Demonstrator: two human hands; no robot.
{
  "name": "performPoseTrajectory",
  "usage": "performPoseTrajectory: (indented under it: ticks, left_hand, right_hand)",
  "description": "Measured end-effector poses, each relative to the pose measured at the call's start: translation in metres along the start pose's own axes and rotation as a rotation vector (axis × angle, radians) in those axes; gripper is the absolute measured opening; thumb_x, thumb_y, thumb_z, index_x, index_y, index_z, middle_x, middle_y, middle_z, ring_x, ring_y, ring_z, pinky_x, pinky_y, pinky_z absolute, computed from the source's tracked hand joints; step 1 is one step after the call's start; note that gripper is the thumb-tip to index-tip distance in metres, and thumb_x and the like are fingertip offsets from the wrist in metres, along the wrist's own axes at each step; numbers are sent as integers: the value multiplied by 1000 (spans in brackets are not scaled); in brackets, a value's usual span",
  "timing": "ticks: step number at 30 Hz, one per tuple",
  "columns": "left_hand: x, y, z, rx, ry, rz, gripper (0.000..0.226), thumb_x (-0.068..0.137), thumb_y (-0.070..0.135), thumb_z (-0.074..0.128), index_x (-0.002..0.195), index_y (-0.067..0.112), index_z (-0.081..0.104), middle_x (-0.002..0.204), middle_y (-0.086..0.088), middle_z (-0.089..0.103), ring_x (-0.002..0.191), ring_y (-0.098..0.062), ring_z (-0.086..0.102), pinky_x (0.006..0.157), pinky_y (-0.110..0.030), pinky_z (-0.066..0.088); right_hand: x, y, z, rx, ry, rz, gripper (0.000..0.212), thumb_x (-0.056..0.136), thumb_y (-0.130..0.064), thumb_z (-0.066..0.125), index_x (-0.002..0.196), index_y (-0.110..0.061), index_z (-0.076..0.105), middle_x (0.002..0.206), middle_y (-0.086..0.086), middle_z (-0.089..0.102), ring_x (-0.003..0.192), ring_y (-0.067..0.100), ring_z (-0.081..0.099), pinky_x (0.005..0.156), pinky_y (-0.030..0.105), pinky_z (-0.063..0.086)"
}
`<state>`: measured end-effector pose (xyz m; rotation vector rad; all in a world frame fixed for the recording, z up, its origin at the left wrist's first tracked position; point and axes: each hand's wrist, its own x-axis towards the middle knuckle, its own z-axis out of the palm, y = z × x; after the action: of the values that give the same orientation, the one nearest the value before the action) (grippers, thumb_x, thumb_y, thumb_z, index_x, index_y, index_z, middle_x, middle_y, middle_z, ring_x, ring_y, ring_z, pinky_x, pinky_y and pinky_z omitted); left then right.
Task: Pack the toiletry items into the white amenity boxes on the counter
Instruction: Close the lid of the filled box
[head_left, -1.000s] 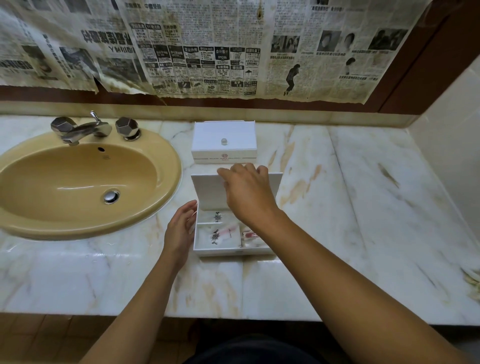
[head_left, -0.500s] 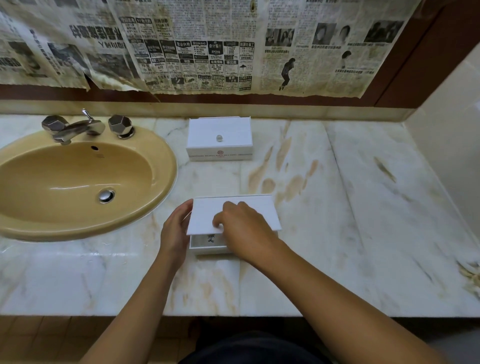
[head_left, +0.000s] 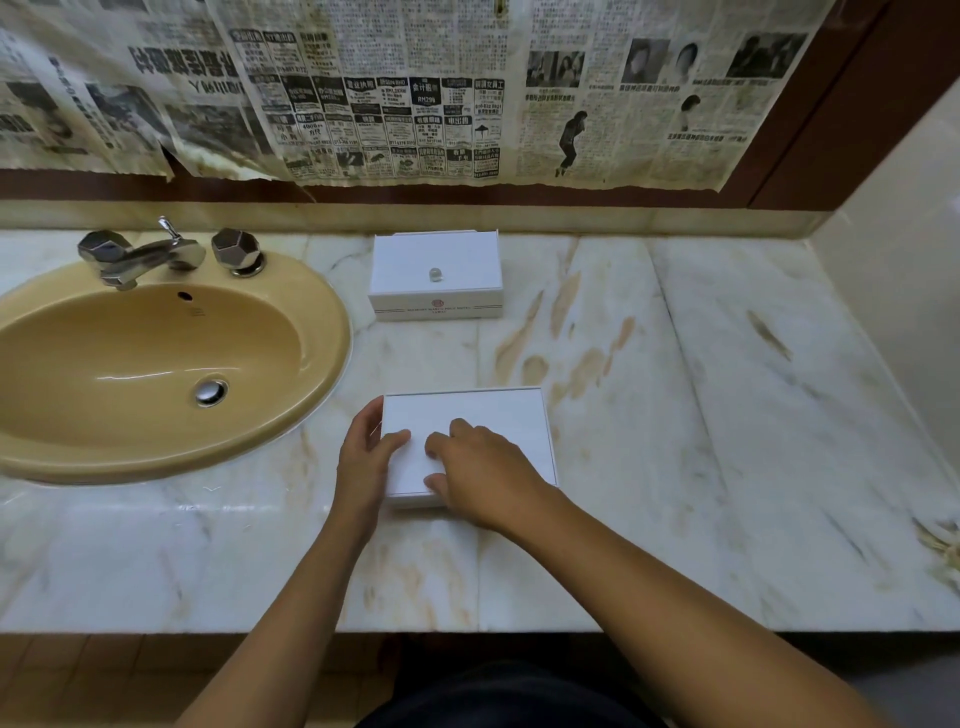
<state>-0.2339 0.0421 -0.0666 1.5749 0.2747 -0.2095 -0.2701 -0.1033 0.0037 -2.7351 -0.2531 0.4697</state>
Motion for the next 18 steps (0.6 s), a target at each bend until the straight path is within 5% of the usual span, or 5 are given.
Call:
performPoseTrajectory:
  ticks: [3,7,10,13,18]
  left_hand:
    - [-3,2,4,82,21,39,48,90,4,62,133,22,52,127,6,62,115,-11,59,79,-13,48]
    - [-5,2,7,159,77,66,47,91,7,63,137,16,51,130,2,59,114,-10,56,77,-9,46]
    - [-7,-1,8,215,94,57,46,94,17,63,138,16,51,132,1,58,115,-14,56,89,-22,48]
    - [-7,-2,7,253,82,65,47,94,24,63,139,17,52,132,0,60,116,-17,58,98,-36,50]
    - [-9,-1,8,276,52,81,43,96,25,60,138,18,53,130,2,62,115,-16,59,93,-30,49]
  right_hand:
    - [3,3,3,10,73,29,38,96,-39,47,128,-17,51,122,7,50,108,27,51,86,37,42]
    - [10,18,6,63,370,156,48,95,-44,48,136,-20,46,125,7,49,116,27,45,95,39,37]
    - [9,36,8,83,570,309,56,92,-49,51,141,-23,40,132,7,45,120,27,40,97,41,32]
    - [4,52,16,119,546,455,70,92,-55,46,149,-24,21,147,9,30,132,27,30,104,43,27]
    - [-3,56,31,365,354,537,73,96,-55,37,152,-26,1,146,7,34,127,26,42,95,38,40]
